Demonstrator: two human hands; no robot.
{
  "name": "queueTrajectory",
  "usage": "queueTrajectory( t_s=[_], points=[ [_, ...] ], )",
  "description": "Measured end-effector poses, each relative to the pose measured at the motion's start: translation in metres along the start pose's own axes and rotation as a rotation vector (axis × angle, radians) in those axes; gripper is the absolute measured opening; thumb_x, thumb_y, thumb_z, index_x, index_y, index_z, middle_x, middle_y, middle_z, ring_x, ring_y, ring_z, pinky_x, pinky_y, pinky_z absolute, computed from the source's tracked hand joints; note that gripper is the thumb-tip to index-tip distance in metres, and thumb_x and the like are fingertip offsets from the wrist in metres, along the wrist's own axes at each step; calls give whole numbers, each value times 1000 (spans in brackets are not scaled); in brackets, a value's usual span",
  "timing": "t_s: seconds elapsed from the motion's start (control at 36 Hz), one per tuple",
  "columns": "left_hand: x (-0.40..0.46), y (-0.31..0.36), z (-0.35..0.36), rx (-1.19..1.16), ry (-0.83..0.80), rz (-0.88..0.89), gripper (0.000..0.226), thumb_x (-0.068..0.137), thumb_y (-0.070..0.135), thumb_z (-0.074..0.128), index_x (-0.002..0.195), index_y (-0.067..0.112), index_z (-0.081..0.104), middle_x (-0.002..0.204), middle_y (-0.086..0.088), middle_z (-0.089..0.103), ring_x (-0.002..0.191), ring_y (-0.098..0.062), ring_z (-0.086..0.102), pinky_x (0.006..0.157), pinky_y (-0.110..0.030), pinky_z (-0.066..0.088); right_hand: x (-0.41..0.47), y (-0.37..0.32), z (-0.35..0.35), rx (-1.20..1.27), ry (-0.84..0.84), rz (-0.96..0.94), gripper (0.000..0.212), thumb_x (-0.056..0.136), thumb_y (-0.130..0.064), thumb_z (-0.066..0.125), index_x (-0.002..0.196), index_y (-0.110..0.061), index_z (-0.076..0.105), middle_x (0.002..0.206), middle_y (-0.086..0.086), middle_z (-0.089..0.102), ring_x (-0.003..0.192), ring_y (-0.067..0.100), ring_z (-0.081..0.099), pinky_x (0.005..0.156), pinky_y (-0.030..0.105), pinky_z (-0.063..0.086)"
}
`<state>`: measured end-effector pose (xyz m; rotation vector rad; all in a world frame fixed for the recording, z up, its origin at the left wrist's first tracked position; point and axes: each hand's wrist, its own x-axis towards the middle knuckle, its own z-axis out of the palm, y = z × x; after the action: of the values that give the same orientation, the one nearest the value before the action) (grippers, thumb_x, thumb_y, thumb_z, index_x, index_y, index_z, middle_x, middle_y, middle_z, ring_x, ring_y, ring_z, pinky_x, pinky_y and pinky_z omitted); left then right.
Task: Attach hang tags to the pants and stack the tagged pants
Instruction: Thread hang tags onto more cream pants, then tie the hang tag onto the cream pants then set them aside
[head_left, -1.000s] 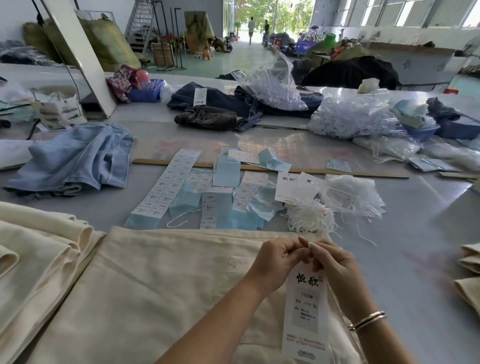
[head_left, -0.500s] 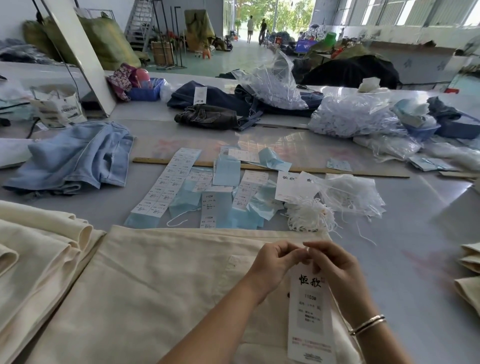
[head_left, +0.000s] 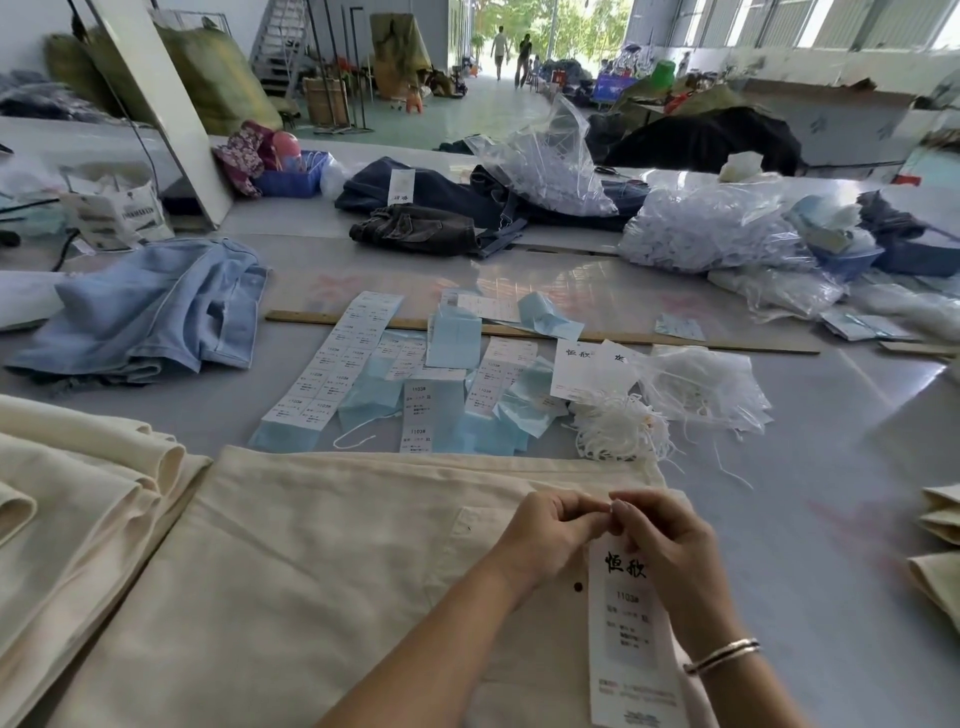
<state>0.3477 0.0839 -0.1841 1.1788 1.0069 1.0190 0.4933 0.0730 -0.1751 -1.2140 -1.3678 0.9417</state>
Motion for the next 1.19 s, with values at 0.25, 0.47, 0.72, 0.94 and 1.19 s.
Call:
queueTrajectory(
  t_s=[0.25, 0.47, 0.72, 0.94, 1.19],
  points=[
    [6, -4, -3, 189, 11, 28, 14, 89, 5, 64, 98, -1, 73, 76, 11, 68, 71, 6, 62, 73, -9, 46, -1, 8, -6, -142, -37, 22, 29, 82, -8, 71, 74, -36, 74, 75, -3, 71, 61, 11, 65, 57, 20, 53],
    [5, -17, 0, 244, 43, -43, 11, 87, 11, 68, 94, 7, 76, 68, 18, 69, 68, 5, 63, 73, -13, 49, -2, 12, -7, -386, -76, -128, 35, 78, -3, 74, 73, -37, 68, 71, -13, 68, 68, 5, 64, 62, 18, 52],
    [-8, -7, -1, 205, 41, -5, 29, 91, 6, 62, 119, 11, 65, 109, -2, 68, 100, -8, 64, 93, -20, 50, -12, 12, -9, -74, 101, 66, 23, 85, -7, 67, 81, -29, 74, 72, -4, 70, 59, 8, 62, 55, 15, 49],
    [-75, -1, -138, 1015, 789, -38, 37, 83, 8, 62, 120, 10, 64, 122, -12, 60, 112, -33, 55, 92, -38, 44, -30, 2, -26, 231, 404, 179, 35, 96, -1, 45, 116, -23, 64, 79, -16, 71, 48, 1, 58, 54, 8, 49],
    [-170, -3, -246, 1182, 935, -557, 66, 81, 21, 62, 141, 7, 39, 126, -23, 58, 115, -37, 55, 91, -39, 45, -40, -19, 27, 33, 185, -7, 44, 88, 18, 48, 85, -19, 71, 84, -22, 66, 58, 10, 62, 54, 7, 48]
  ],
)
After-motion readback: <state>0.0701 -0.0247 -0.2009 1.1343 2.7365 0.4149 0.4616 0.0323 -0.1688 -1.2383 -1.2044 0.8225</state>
